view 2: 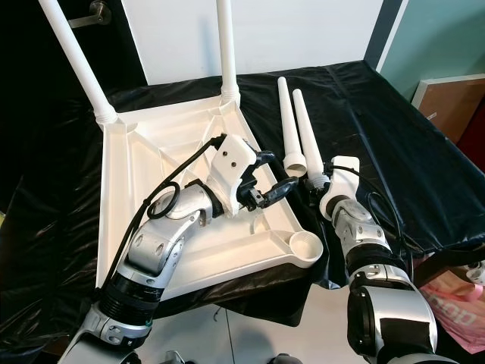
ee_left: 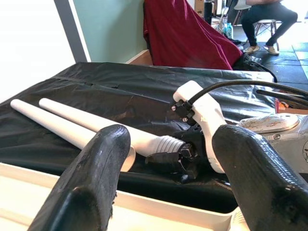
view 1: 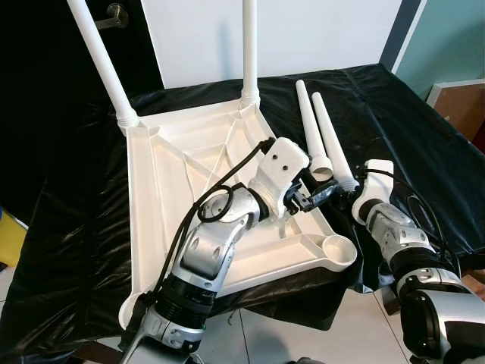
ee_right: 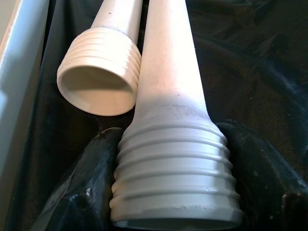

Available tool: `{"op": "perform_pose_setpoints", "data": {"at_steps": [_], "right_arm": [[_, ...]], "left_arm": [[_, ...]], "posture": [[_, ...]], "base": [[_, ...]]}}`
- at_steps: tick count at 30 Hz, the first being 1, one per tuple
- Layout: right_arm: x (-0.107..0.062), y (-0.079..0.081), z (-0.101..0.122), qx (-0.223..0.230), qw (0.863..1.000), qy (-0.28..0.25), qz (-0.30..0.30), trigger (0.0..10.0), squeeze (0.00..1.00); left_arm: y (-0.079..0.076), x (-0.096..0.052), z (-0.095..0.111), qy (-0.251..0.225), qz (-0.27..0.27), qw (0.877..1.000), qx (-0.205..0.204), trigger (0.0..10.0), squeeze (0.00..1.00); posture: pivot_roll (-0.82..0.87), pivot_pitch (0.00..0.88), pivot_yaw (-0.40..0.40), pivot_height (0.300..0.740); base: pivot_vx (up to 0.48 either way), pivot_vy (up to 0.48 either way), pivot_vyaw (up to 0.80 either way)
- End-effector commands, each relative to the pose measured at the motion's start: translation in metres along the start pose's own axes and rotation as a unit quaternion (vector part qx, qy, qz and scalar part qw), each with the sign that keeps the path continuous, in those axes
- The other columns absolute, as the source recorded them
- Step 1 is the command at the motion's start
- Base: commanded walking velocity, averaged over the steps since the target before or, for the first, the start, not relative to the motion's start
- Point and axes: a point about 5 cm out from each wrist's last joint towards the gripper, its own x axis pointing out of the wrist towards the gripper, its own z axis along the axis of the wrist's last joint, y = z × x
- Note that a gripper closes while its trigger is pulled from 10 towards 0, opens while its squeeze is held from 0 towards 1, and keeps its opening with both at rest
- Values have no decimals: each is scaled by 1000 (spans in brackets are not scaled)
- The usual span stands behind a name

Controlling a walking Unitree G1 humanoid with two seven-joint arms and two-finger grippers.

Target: Building children table

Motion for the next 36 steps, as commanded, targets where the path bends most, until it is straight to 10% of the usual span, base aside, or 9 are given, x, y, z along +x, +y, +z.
{"op": "perform_pose_setpoints", "data": {"at_steps": [1,29,30,34,35,36], "right_arm": [[-4,1,-26,13,999,45,-1,10000,0],[-10,-3,-36,-29,998,53,2,10000,0],[-11,-4,-36,-34,998,50,-1,10000,1000],[-11,-5,-37,-35,998,51,-2,10000,1000],[-12,-6,-36,-38,998,48,-5,10000,0],[-12,-7,-36,-37,998,47,-8,10000,0]], "left_arm": [[3,1,2,3,45,999,6,10000,0],[6,11,7,-9,38,999,19,10000,0],[6,11,7,-10,37,999,19,10000,0],[6,12,8,-11,37,999,18,10000,0],[7,12,8,-12,37,999,17,10000,0],[7,13,8,-12,37,999,16,10000,0]], "posture": [[-90,59,33,740],[-161,49,50,740],[-165,51,50,740],[-171,52,52,740],[-175,53,52,740],[-177,53,52,740]], "base": [[0,0,0],[0,0,0],[0,0,0],[0,0,0],[0,0,0],[0,0,0]]}}
